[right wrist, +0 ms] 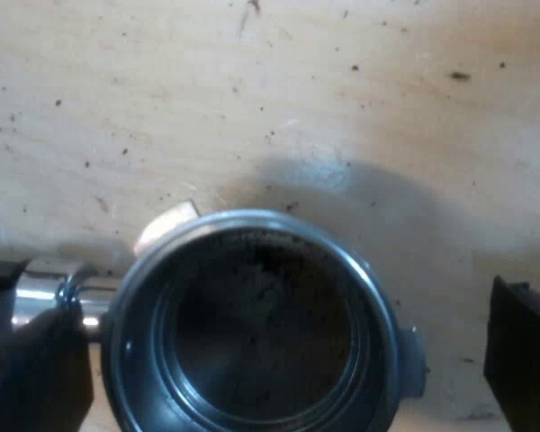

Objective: Put the handle in the coffee machine

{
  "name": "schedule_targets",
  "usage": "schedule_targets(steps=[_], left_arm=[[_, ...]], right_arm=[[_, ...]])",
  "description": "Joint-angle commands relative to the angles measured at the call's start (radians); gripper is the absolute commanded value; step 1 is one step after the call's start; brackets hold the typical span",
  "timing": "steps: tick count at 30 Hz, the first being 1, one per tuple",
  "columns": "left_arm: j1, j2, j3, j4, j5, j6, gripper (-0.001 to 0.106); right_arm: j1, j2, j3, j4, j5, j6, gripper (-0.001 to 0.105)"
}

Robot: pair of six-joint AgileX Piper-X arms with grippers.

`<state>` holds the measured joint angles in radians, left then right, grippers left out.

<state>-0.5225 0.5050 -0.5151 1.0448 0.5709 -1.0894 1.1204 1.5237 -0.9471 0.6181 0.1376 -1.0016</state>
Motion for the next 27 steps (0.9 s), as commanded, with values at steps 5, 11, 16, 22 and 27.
schedule_targets(steps=[5,11,16,22,27], left_arm=[[0.002,-0.002,-0.002,-0.001,0.010,-0.011,0.078],[0.002,-0.002,-0.002,-0.001,0.010,-0.011,0.078],[0.002,-0.002,-0.002,-0.001,0.010,-0.011,0.078],[0.002,-0.002,-0.002,-0.001,0.010,-0.011,0.078],[0.002,-0.002,-0.002,-0.001,0.010,-0.011,0.078]], right_arm=[[-0.003,-0.001,-0.006,0.007,-0.008,-0.016,0.090],[-0.003,-0.001,-0.006,0.007,-0.019,-0.018,0.090],[-0.003,-0.001,-0.006,0.007,-0.027,-0.024,0.085],[-0.003,-0.001,-0.006,0.007,-0.038,-0.024,0.058],[-0.003,-0.001,-0.006,0.007,-0.044,-0.024,0.024]])
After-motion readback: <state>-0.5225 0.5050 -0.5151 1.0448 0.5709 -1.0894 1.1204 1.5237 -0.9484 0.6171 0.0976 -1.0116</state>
